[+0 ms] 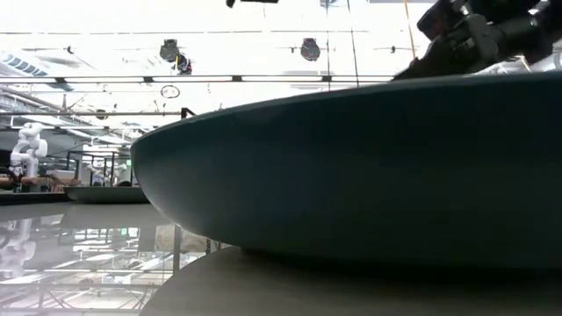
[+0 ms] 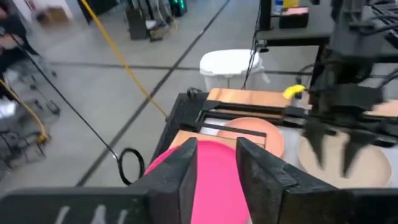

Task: Place and stack plates onto a shelf
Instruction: Stack the light pink plate on top of the pink plate on the shelf

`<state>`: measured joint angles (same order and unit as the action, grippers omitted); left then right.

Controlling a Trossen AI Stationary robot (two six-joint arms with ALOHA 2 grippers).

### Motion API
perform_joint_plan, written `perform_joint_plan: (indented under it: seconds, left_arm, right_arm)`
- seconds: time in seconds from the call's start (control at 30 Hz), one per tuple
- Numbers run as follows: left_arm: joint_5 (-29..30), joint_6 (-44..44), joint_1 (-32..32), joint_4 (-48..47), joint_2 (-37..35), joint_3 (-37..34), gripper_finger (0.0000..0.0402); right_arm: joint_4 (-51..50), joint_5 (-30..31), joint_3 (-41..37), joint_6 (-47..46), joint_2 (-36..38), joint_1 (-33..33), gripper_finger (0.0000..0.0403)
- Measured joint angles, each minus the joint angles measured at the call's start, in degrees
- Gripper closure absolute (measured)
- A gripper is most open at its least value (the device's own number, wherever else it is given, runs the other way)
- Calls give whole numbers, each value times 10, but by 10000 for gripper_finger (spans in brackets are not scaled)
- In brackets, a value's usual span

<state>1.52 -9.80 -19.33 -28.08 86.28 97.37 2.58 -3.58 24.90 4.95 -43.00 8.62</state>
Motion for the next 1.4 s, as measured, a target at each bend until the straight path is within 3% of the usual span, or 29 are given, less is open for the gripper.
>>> perform_joint_plan:
  seconds: [0.1, 0.3, 0.53, 0.87, 1.13, 1.4]
  left_arm:
    - [40, 9, 43, 82, -64, -111, 298]
    - [69, 45, 126, 345, -157, -358, 300]
    - [152, 53, 174, 549, -190, -543, 300]
    - [155, 52, 188, 688, -199, -645, 300]
    - [176, 61, 184, 709, -264, -714, 300]
    - [186, 92, 184, 761, -293, -765, 300]
  right_arm:
    - [-113, 50, 36, -11, 0, 0, 264]
    - [-255, 144, 76, -80, -2, 0, 264]
    - [-364, 171, 83, -138, -21, 12, 264]
    - [-373, 170, 83, -154, -135, 84, 264]
    - [-333, 169, 83, -142, -237, 135, 264]
    - [-304, 170, 82, -135, -292, 158, 264]
